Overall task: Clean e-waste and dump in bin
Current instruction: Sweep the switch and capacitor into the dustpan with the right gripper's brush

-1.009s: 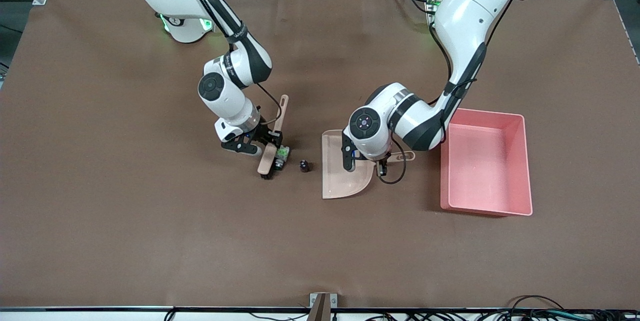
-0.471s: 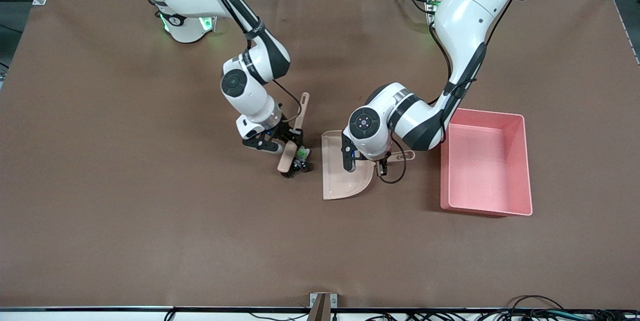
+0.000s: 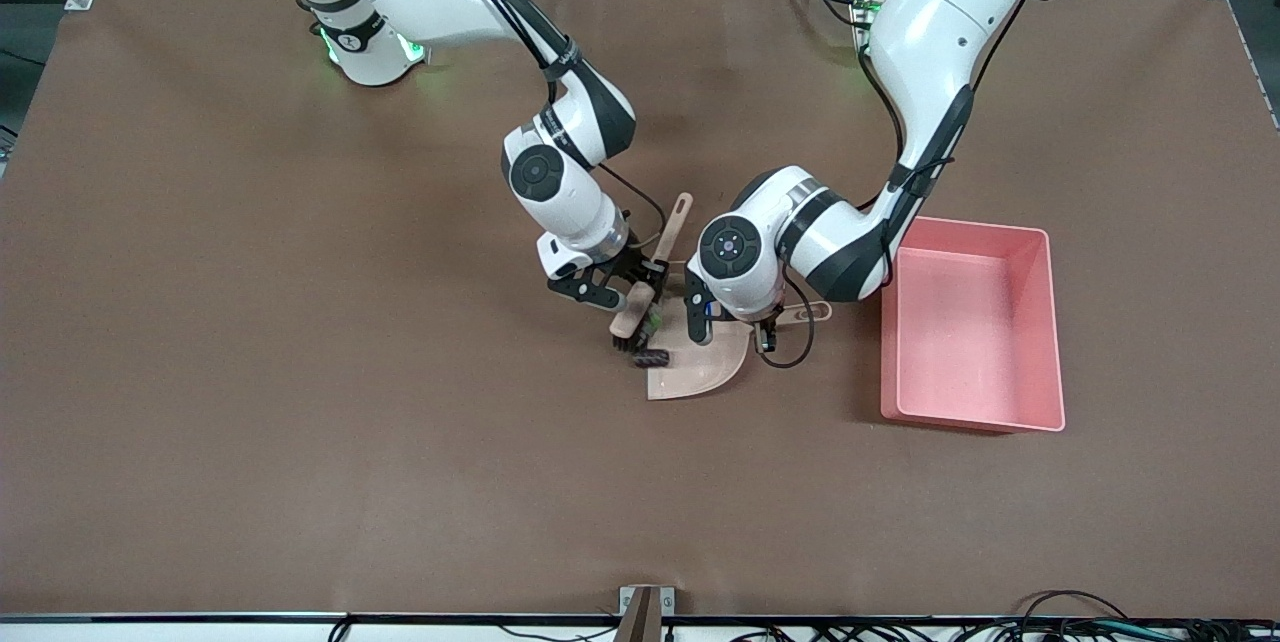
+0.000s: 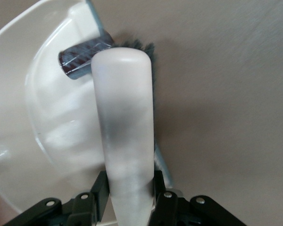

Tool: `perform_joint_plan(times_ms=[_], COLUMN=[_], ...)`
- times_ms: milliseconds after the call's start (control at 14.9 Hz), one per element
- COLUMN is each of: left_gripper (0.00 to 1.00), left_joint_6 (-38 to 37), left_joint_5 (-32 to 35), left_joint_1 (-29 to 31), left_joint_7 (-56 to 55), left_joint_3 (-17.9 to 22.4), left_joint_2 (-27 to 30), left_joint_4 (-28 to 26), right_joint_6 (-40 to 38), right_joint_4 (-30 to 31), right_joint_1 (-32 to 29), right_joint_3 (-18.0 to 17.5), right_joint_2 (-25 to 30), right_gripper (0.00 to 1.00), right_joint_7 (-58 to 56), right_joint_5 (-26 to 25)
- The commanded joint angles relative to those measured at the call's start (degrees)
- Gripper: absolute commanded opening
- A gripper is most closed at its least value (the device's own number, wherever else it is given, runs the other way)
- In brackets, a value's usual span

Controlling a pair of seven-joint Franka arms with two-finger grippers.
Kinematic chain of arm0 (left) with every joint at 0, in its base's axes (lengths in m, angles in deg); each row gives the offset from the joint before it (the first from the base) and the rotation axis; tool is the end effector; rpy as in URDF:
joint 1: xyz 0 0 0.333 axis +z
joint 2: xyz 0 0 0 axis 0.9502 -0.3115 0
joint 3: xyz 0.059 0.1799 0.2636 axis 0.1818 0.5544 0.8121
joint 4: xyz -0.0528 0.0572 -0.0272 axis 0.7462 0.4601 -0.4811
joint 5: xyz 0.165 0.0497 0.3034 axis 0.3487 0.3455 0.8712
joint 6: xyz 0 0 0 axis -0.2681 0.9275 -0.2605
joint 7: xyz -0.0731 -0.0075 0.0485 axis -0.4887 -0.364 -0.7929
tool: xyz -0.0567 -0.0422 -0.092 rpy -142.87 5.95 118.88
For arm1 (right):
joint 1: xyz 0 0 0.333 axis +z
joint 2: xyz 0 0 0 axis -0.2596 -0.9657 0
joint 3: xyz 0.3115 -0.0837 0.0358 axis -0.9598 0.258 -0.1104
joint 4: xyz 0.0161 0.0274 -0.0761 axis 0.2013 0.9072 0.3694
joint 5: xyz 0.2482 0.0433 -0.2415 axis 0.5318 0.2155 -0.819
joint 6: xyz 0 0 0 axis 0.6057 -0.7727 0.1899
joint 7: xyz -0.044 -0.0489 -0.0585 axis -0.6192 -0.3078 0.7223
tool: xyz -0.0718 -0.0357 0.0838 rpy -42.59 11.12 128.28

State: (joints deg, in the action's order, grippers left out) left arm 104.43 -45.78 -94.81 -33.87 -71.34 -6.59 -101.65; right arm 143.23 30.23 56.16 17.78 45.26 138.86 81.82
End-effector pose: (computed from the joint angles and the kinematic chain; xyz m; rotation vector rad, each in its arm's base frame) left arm 0.5484 -0.3643 0.2518 -2.1206 2.0680 0.3245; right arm 0.4843 0.4644 0.2532 -2.7133 0.5705 0.0294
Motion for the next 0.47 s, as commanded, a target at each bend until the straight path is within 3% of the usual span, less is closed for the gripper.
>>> perform_joint_plan(times_ms=[0, 404], left_gripper=[0.2, 0.2], left_joint_6=[-0.92, -0.92], left_joint_5=[1.27, 1.27], left_joint_1=[-0.59, -0.59], left_joint_7=[-1.15, -1.15], left_joint_3=[0.41, 0.41], left_joint_2=[-0.08, 0.01], left_joint_4=[0.31, 0.31], right_joint_6=[-0.96, -2.01], right_joint_4=[-2.89, -5.25], right_joint_1=[1.68, 1.95], right_joint_3=[0.53, 0.53], right_joint_2=[-1.51, -1.42], right_gripper=[0.0, 0.0], right_joint_7=[2.91, 5.89], right_joint_5=[0.53, 0.7])
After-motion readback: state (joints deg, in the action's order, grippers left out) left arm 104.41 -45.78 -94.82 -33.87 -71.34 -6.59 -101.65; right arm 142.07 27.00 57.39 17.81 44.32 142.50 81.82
